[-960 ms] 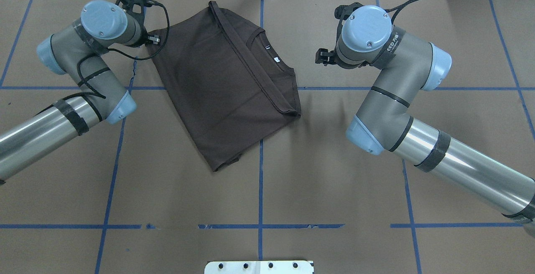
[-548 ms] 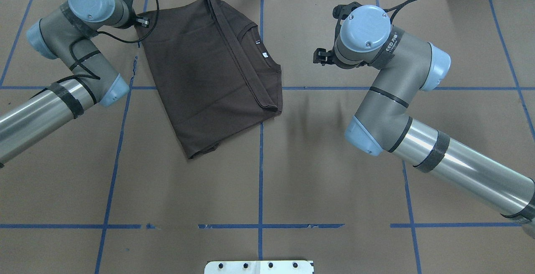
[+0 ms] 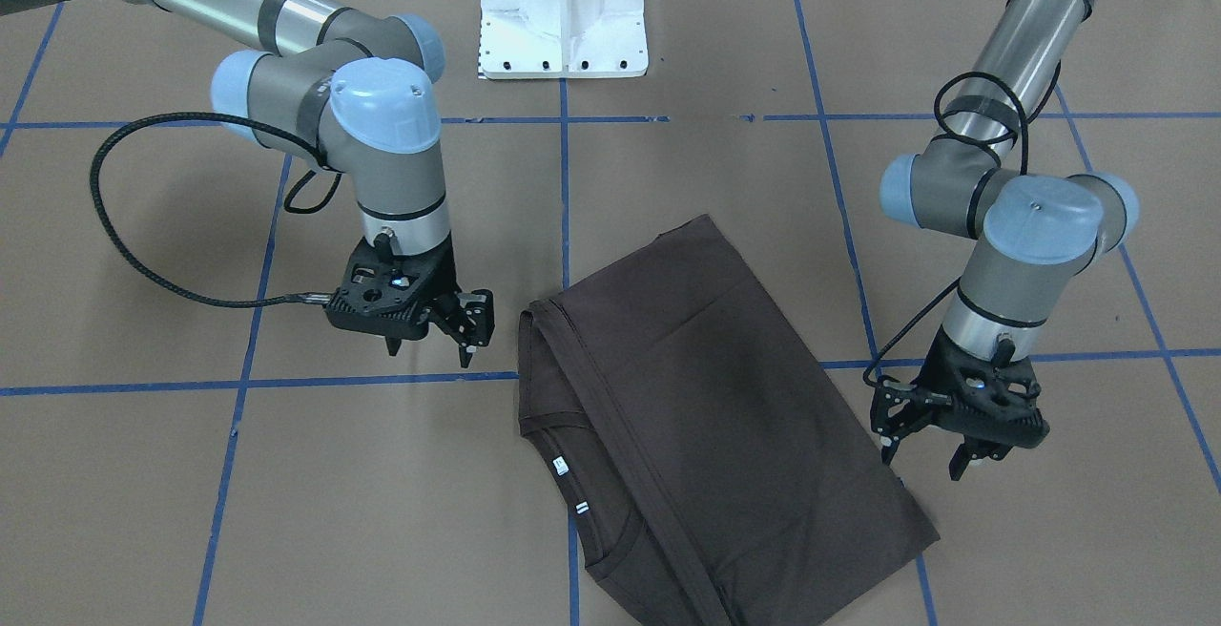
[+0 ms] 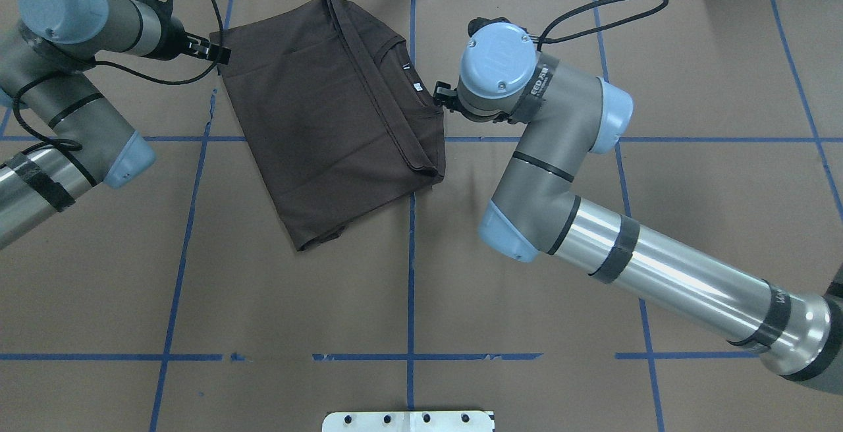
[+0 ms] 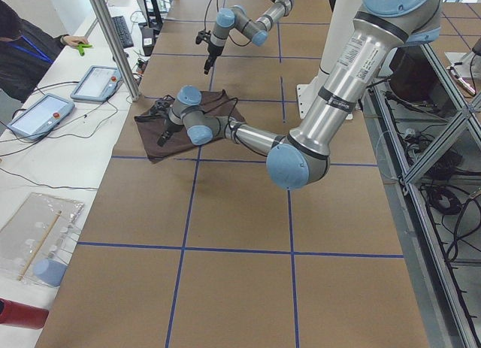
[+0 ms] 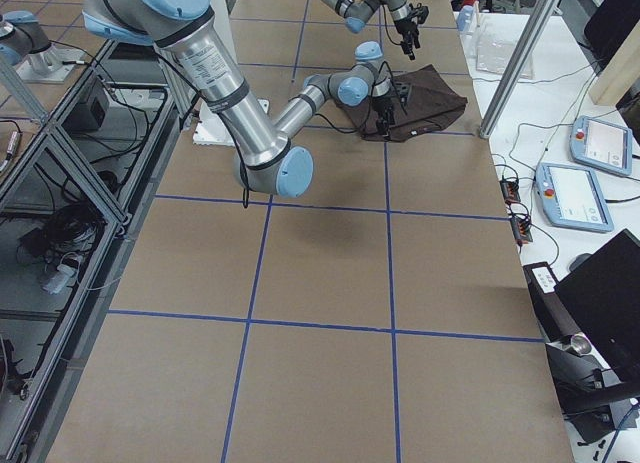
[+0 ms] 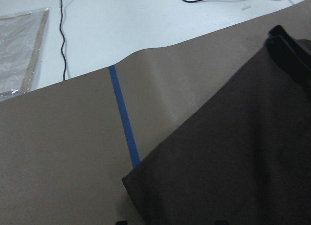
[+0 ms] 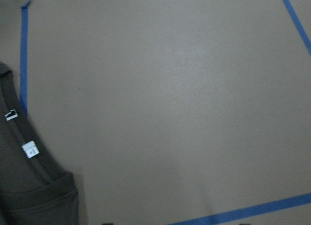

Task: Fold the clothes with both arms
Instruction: 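Move the right gripper onto the shirt near the collar label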

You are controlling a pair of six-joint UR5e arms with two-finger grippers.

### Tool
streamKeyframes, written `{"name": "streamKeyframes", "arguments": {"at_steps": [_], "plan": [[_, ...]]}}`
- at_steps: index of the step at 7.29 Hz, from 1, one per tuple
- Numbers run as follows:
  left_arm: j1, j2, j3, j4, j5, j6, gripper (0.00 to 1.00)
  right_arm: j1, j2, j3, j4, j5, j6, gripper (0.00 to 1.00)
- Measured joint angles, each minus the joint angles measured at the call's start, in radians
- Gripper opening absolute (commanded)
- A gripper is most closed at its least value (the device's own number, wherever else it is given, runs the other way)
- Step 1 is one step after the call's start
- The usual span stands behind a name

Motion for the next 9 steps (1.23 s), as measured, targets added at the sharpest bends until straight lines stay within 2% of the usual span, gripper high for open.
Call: {"name": "streamKeyframes", "arguments": {"at_steps": [2, 3, 9], "plan": [[0.000, 0.016, -0.030, -0.003, -0.010, -0.005, 1.00, -0.040, 0.097, -0.165, 0.087, -0.040, 0.022, 0.59], [0.001, 0.017, -0.033, -0.004, -0.011, -0.007, 1.00, -0.052, 0.121, -0.215, 0.109, -0.050, 0.023, 0.59], [0.001, 0.024, -0.032, -0.004, -0.010, -0.007, 1.00, -0.071, 0.129, -0.290, 0.122, -0.086, 0.018, 0.59]]}}
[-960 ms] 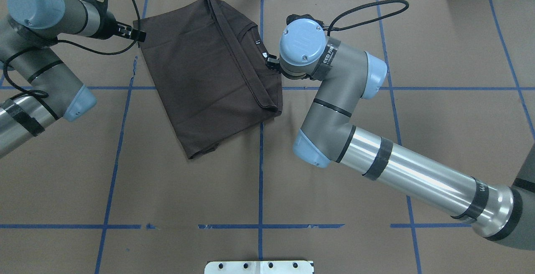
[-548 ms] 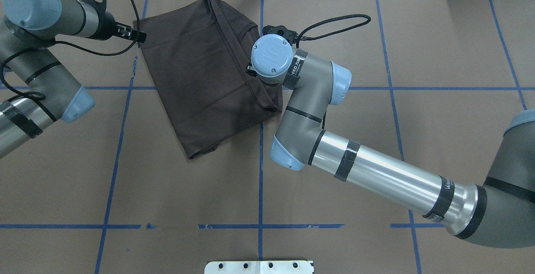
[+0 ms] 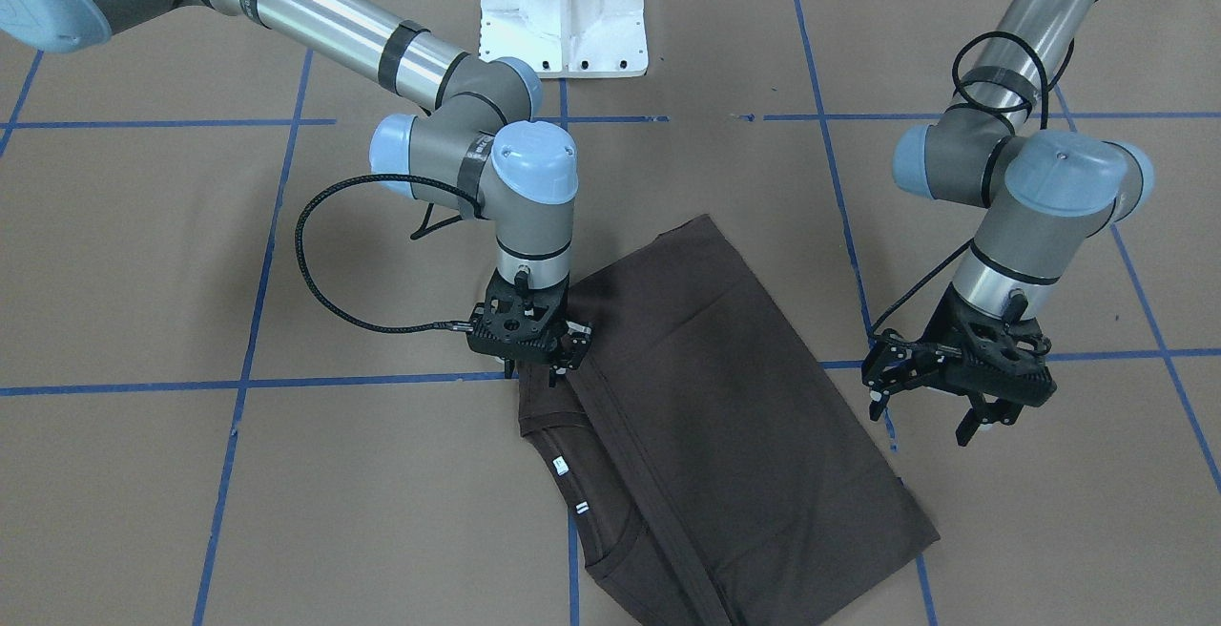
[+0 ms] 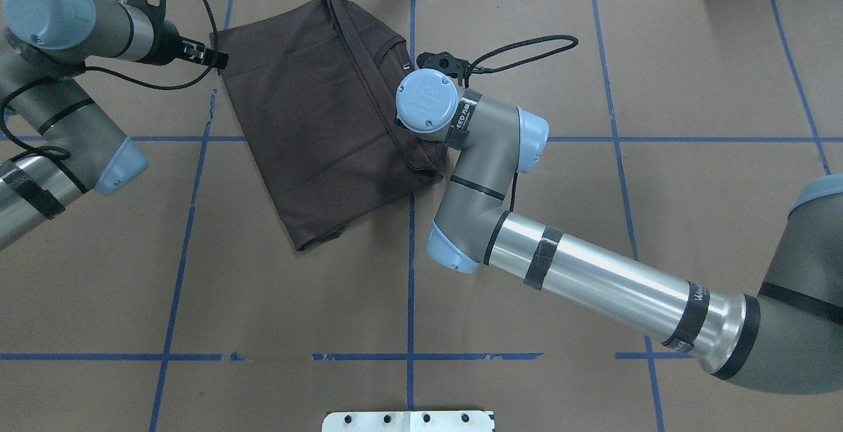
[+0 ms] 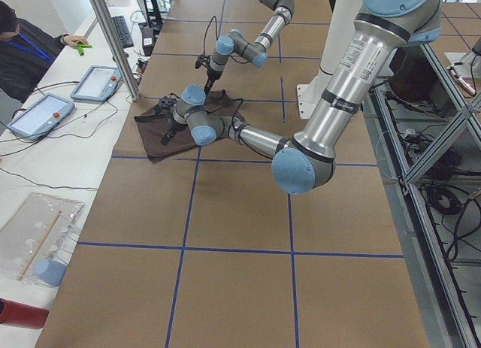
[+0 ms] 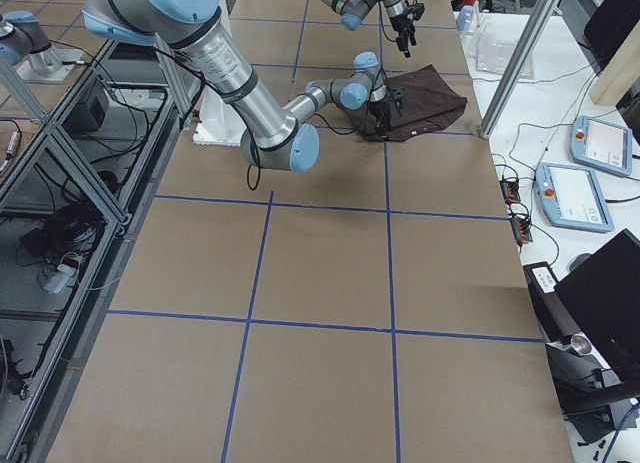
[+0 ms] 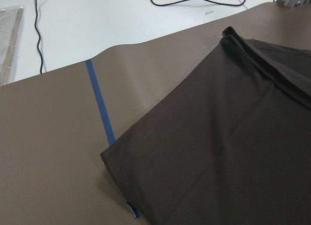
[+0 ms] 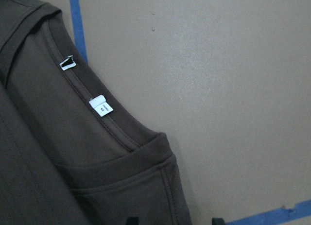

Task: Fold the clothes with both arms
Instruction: 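Move the right gripper onto the shirt near the collar label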

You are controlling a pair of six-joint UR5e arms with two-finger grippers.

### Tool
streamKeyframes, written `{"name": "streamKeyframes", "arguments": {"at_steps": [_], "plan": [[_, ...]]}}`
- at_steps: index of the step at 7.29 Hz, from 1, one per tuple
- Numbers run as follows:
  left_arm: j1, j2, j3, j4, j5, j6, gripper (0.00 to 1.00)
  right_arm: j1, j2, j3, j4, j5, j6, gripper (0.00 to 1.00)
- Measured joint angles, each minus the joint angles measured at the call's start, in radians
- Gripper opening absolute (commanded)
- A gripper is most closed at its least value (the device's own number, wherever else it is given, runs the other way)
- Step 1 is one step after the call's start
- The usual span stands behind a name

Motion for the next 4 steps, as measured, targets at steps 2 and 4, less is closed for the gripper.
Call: {"name": "streamKeyframes", "arguments": {"at_steps": [2, 4], "plan": [[0.000, 0.001, 0.001, 0.000, 0.000, 0.000, 1.00, -0.002, 0.001, -0.007, 0.000, -0.006, 0.001, 0.59], [0.000, 0.001, 0.003, 0.001, -0.001, 0.002, 1.00, -0.005, 0.001, -0.008, 0.001, -0.007, 0.001, 0.59]]}}
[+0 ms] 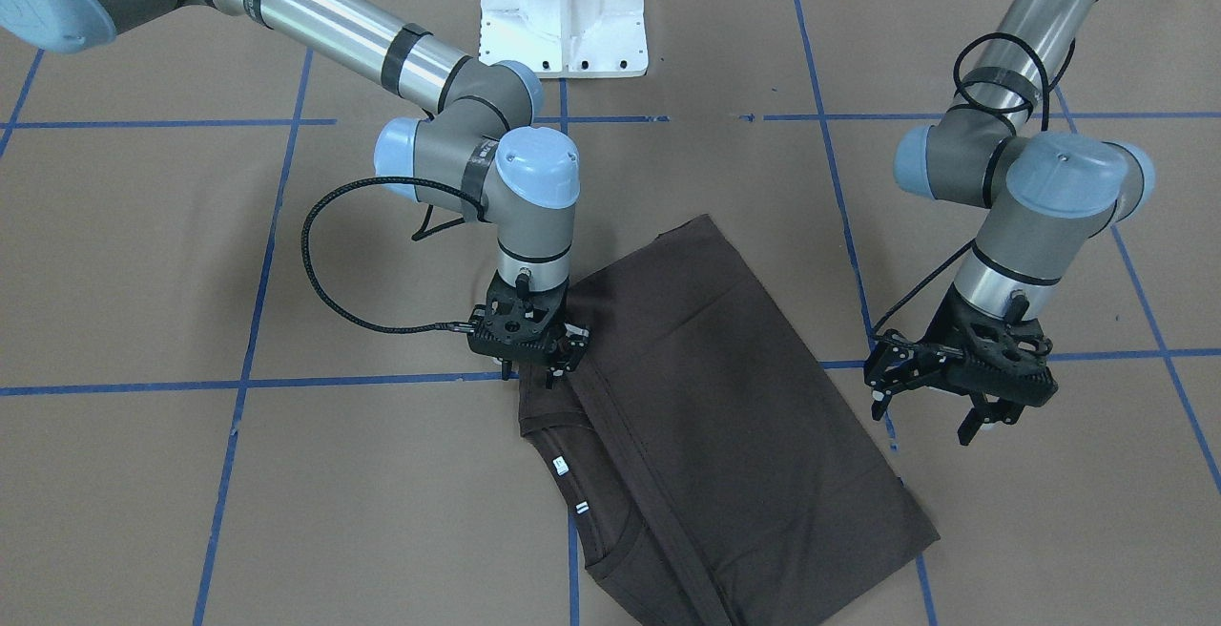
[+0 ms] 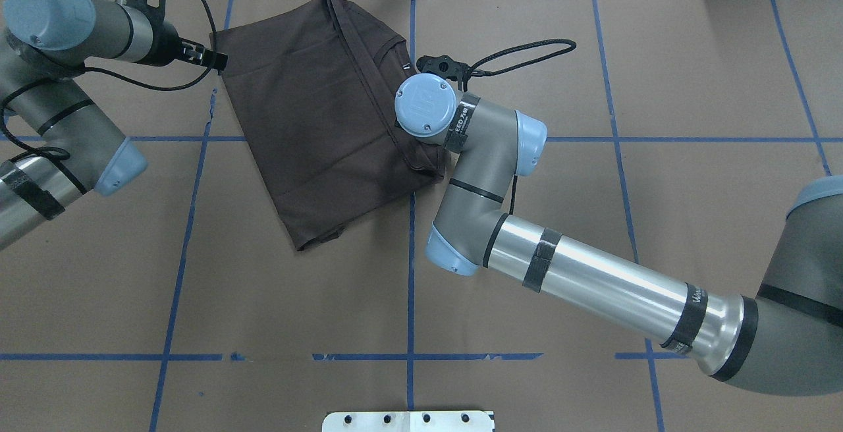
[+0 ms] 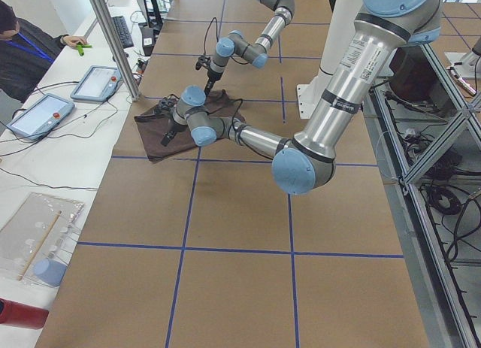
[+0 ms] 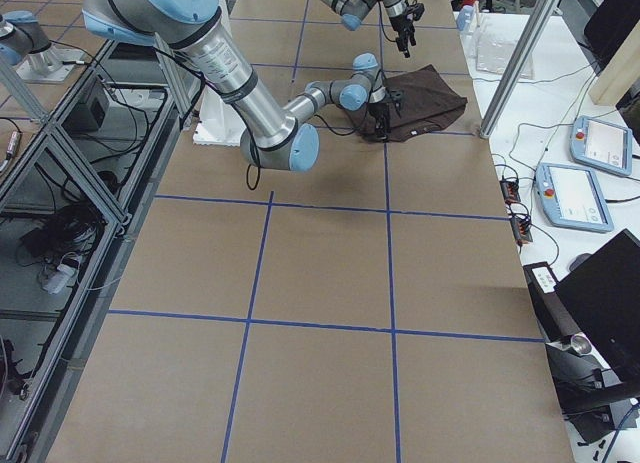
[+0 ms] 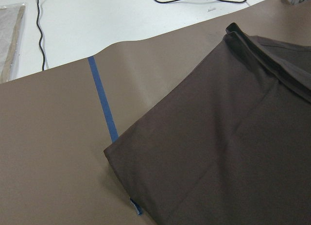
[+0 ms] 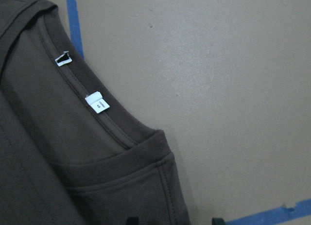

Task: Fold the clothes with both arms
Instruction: 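Move the right gripper onto the shirt near the collar label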

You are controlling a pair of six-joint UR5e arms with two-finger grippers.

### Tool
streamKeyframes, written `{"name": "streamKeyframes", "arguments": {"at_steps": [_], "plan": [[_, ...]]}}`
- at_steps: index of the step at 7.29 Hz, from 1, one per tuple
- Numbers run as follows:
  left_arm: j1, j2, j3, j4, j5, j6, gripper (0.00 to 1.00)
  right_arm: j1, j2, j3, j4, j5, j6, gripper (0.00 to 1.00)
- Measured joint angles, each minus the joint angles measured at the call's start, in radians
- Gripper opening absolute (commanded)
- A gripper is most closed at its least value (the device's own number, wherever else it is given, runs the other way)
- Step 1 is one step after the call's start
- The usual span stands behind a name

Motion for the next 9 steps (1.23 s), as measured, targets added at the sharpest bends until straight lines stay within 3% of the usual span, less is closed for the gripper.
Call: {"name": "streamKeyframes", "arguments": {"at_steps": [3, 4, 6, 9], "plan": [[0.000, 0.001, 0.001, 0.000, 0.001, 0.001, 1.00, -0.013, 0.001, -0.003, 0.001, -0.017, 0.003, 0.53], [0.000, 0.001, 0.001, 0.000, 0.001, 0.001, 1.00, -0.014, 0.001, -0.003, 0.001, -0.019, 0.003, 0.39], [0.000, 0.001, 0.003, 0.000, 0.001, 0.001, 1.00, -0.015, 0.002, -0.003, 0.001, -0.020, 0.006, 0.00], [0.000, 0.001, 0.003, 0.001, 0.001, 0.001, 1.00, -0.014, 0.004, -0.003, 0.000, -0.020, 0.013, 0.00]]}}
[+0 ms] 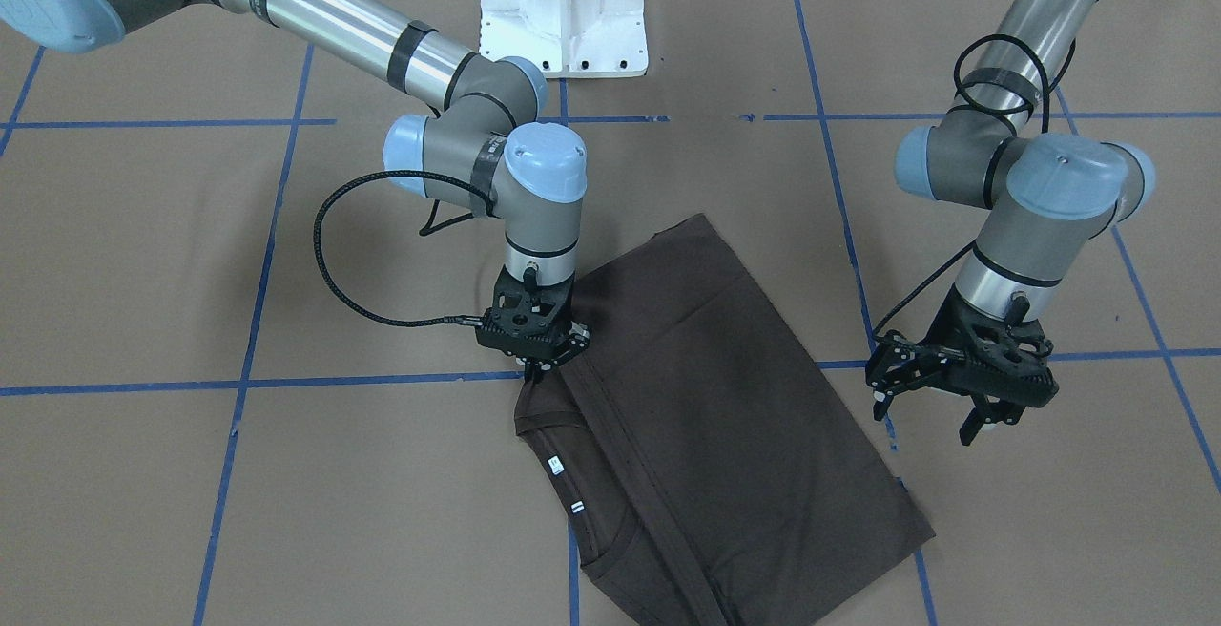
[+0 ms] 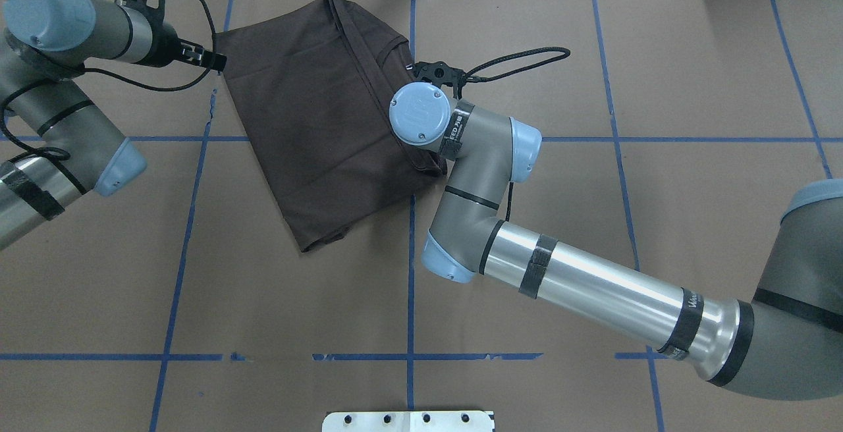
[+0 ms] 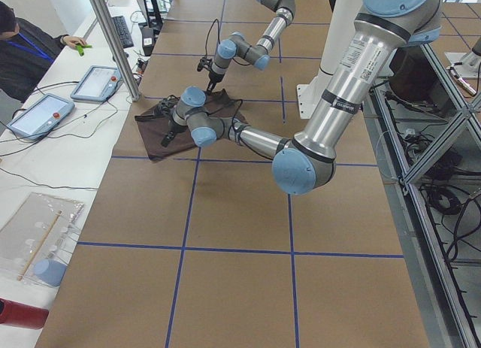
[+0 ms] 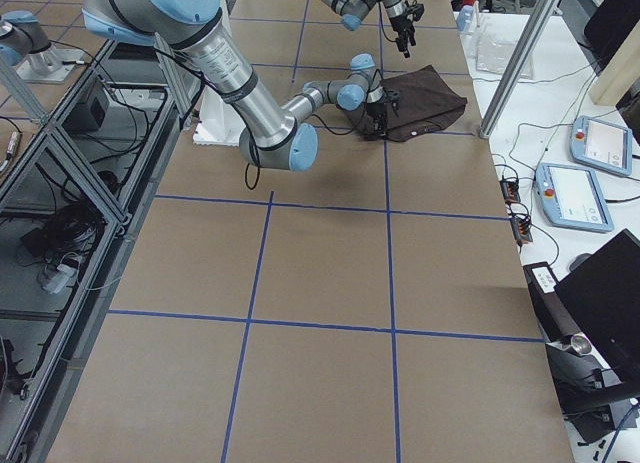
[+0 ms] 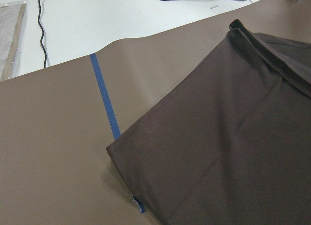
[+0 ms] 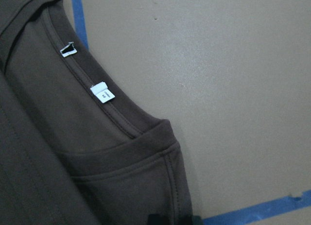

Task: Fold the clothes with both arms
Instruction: 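Move the right gripper onto the shirt near the collar label, then drag the shirt with the right gripper toward the robot, straightening it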

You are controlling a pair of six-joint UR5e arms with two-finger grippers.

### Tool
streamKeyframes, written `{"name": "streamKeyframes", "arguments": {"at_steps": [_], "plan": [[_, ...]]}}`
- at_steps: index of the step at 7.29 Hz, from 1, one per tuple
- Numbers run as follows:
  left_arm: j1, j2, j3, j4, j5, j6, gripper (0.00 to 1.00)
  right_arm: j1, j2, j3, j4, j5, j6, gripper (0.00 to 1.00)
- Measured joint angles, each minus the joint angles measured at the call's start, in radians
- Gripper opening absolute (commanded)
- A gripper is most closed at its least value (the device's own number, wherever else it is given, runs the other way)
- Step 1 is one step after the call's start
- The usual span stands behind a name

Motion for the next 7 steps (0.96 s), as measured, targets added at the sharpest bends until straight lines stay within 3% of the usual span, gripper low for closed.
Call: {"name": "streamKeyframes", "arguments": {"at_steps": [2, 4, 7], "plan": [[0.000, 0.000, 0.000, -0.001, 0.000, 0.000, 1.00, 0.002, -0.001, 0.010, -0.003, 0.003, 0.002, 0.00], [0.001, -0.001, 0.000, -0.001, 0.000, -0.001, 1.00, 0.001, -0.072, 0.117, -0.019, 0.006, 0.004, 0.00], [0.002, -0.003, -0.002, -0.001, 0.000, -0.002, 1.00, -0.124, -0.410, 0.598, -0.126, -0.088, 0.020, 0.00]]}}
